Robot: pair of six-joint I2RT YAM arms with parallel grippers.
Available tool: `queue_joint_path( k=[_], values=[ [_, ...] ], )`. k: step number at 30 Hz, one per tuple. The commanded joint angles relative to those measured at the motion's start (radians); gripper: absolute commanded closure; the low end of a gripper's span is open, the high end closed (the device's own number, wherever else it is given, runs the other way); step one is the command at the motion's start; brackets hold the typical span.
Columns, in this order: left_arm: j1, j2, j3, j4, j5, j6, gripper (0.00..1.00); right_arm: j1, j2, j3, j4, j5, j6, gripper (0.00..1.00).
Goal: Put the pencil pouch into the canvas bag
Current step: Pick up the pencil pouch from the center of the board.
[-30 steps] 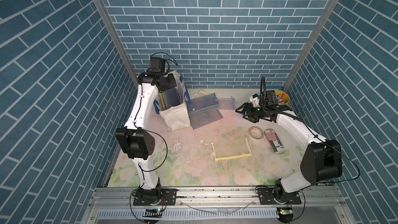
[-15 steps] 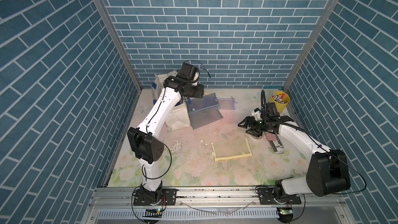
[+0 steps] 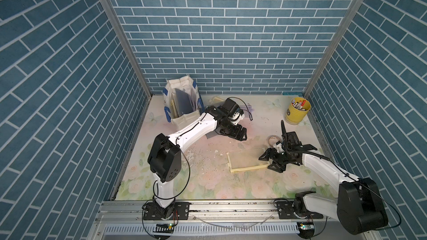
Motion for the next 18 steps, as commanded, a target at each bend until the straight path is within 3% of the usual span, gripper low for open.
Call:
queue_joint_path(
  k=[1,12,18],
  values=[
    [0.001,0.051,-0.047,0.060,0.055,0.016,0.13,0.002,0.004,-0.041,0.033,-0.006,0.039,0.27],
    [0.004,0.212,-0.064,0.148,0.042,0.032,0.11,0.000,0.150,-0.044,0.163,0.057,0.010,0.27],
    [0.004,0.197,-0.173,0.226,0.082,-0.008,0.12,-0.003,0.214,-0.024,0.220,0.065,-0.005,0.28]
  ],
)
